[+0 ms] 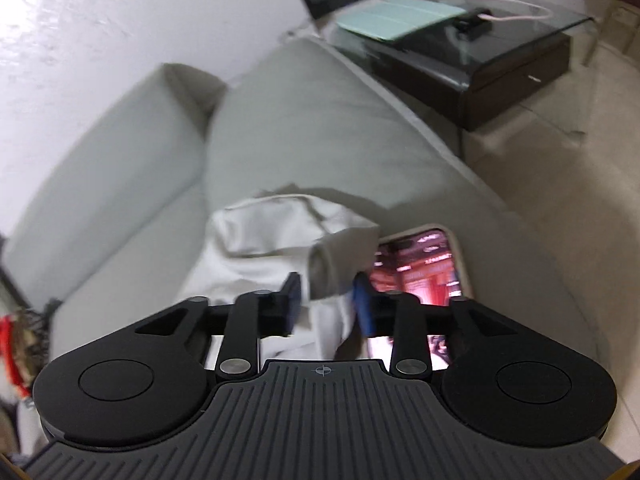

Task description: Fold clothes

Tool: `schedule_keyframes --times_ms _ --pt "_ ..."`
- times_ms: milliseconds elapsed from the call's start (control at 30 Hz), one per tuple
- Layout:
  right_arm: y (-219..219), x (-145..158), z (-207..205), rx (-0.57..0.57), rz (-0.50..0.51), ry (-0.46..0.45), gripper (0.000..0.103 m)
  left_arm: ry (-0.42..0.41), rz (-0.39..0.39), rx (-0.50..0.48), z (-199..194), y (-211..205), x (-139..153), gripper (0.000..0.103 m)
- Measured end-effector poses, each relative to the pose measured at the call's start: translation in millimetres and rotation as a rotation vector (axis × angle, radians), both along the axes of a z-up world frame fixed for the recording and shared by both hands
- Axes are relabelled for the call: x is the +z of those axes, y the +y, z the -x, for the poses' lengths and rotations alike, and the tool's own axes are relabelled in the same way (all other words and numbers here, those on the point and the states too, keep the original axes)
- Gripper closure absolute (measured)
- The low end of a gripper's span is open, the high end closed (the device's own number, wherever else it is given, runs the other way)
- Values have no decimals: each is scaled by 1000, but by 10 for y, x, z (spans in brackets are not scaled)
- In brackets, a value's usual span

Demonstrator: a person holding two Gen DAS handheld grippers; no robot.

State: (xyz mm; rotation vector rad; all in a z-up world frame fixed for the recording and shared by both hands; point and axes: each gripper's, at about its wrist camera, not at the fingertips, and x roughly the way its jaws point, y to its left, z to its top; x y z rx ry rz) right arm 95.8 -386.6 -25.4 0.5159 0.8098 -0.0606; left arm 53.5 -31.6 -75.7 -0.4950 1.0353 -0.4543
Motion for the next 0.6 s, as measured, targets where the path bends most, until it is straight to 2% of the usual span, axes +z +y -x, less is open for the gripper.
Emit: schedule_keyframes --times_ms 67,167,233,267,400,433,467,500,567,600 --pt "20 38 161 120 -64 -23 64 31 9 -2 2 -87 -59 64" --pt "380 -111 177 350 -188 30 62 64 5 5 27 -166 -105 64" --pt "651 -257 127 456 -260 80 52 54 -17 28 25 -126 -86 62" --pt "784 -335 73 471 -267 111 44 44 -38 43 30 -72 -66 62" --pt "1185 -616 -230 444 -199 235 45 10 -113 111 86 201 51 62" --pt "1240 -665 -306 422 -176 259 48 10 -110 131 102 278 64 62" --pt "1291 -713 -381 399 -153 283 68 10 -106 147 103 348 68 62" --pt "1328 -730 -459 384 -109 285 103 9 -103 161 99 417 70 62" --pt "1355 -725 -647 360 -43 262 103 3 -95 183 92 535 80 62" --pt "1362 -644 -713 351 -39 216 103 -4 -90 189 88 576 90 62"
